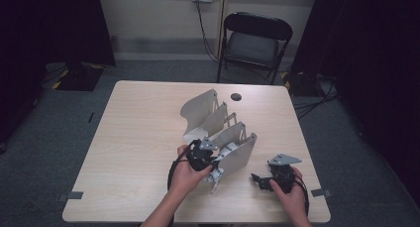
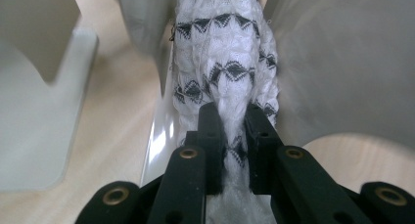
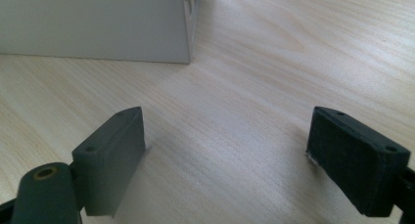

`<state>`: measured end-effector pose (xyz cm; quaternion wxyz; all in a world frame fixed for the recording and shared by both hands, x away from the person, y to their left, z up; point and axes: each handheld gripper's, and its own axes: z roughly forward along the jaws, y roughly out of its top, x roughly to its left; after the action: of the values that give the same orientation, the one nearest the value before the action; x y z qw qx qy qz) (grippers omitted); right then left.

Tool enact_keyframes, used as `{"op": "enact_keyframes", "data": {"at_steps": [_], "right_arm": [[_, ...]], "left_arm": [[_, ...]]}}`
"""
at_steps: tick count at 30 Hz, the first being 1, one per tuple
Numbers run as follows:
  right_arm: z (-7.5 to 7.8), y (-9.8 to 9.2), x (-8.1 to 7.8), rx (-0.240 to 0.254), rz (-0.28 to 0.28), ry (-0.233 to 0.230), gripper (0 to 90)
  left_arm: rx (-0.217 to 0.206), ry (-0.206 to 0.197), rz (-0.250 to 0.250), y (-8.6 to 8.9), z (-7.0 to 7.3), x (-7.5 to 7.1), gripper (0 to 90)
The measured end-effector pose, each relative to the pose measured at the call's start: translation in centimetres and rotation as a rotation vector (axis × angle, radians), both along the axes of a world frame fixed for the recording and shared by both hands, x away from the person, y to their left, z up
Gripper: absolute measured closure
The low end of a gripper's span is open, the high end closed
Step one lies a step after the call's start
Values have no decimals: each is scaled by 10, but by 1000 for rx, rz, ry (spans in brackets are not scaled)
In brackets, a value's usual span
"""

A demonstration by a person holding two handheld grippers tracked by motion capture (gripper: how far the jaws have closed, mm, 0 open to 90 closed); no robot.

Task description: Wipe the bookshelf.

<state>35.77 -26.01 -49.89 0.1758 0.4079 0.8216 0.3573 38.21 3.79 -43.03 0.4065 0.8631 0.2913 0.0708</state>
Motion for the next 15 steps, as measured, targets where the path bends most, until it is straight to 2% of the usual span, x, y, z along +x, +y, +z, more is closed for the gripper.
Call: {"op": "enact_keyframes", "data": {"at_steps": [6, 9, 12, 15], "right_arm": [[0, 0, 0, 0, 0, 0, 135], [0, 0, 0, 0, 0, 0, 135], [0, 0, 0, 0, 1, 0, 135], [0, 0, 0, 0, 0, -2, 135]], "left_arm": [[-35, -88, -3, 0, 50, 1, 805], [-48, -120, 5, -1, 70, 4, 805], [-50, -124, 14, -3, 77, 6, 804], [-46, -111, 27, -2, 69, 9, 805]]}}
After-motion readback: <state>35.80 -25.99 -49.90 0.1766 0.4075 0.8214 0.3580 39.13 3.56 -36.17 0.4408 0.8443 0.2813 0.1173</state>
